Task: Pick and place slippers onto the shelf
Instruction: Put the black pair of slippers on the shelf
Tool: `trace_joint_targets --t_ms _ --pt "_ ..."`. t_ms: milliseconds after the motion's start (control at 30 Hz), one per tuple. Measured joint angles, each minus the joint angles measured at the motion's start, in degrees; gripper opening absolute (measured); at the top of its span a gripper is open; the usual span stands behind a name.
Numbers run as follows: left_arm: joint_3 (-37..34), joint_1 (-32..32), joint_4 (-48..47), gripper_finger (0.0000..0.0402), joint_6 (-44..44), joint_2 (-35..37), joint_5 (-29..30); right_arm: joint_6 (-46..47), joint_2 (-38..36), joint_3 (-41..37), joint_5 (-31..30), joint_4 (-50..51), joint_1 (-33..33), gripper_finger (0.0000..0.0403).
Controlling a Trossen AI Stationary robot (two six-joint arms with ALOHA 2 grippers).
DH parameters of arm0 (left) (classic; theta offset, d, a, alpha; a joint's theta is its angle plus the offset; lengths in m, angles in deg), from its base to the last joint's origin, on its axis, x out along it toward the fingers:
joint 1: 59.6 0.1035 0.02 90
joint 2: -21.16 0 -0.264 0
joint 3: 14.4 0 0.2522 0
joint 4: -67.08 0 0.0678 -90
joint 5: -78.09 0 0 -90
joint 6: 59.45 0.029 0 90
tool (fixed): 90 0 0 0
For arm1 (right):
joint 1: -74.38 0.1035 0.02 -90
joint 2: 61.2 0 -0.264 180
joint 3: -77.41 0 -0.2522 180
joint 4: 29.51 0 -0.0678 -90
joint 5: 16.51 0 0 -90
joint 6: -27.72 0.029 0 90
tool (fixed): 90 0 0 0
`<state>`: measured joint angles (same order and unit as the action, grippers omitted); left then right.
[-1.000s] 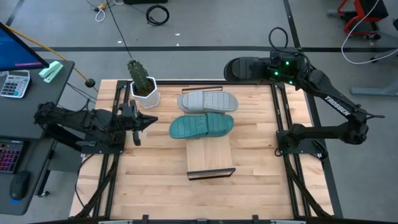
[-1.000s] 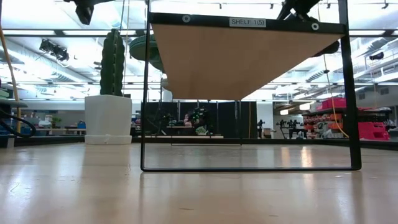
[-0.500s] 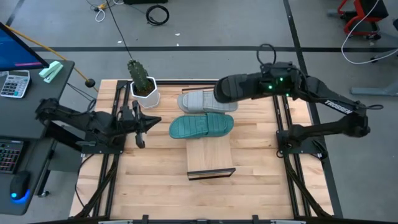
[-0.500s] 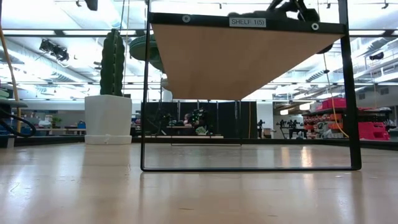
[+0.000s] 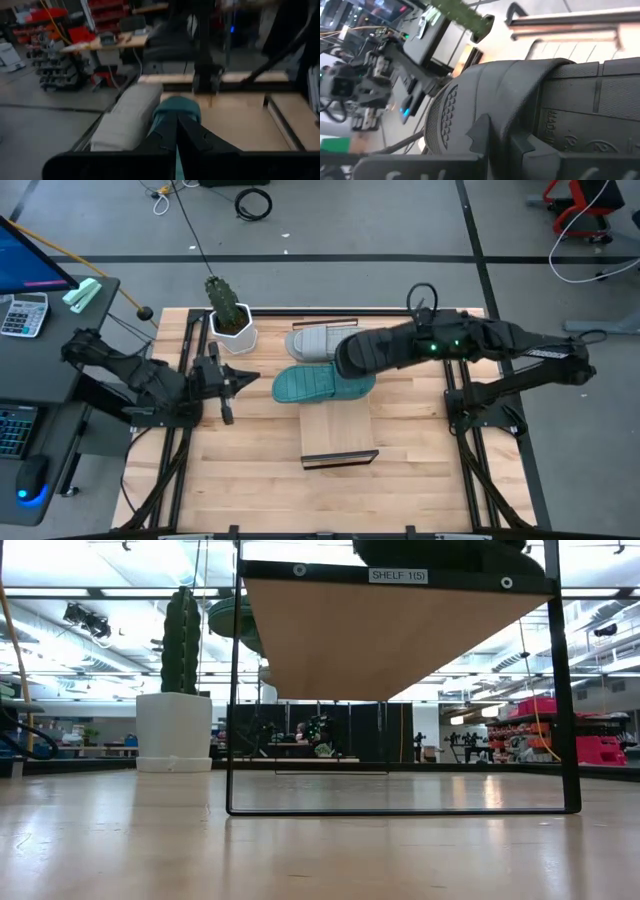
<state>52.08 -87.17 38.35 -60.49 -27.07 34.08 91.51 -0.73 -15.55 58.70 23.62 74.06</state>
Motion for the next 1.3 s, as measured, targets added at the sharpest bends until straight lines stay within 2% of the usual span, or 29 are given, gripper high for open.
trace_joint_targets --t_ms 167,367,633,967,1133,1300 --pt "3.5 -1.3 -10.6 0.0005 -5.6 -2.7 1.3 5.7 0.3 0.1 -6.2 0.0 9.1 0.0034" --pt "3.5 -1.7 -13.8 0.0016 -8.8 -2.8 2.4 14.0 4.5 3.8 -17.2 1.3 19.9 0.0035" --pt "3.5 -1.7 -18.4 0.0005 -8.6 -2.7 3.0 25.2 16.8 16.1 -21.8 13.1 29.1 0.0035" --pt "3.5 -1.6 -26.5 0.0019 -10.7 -2.6 2.9 33.6 29.6 27.1 -21.4 16.5 30.1 0.0035" --pt "3.5 -1.6 -30.4 0.0005 -13.2 -2.6 2.9 34.1 33.7 30.5 -18.6 16.4 28.4 0.0036" --pt "3.5 -1.6 -30.6 0.0015 -13.4 -2.6 3.1 33.8 36.1 31.5 -15.9 16.2 26.3 0.0036"
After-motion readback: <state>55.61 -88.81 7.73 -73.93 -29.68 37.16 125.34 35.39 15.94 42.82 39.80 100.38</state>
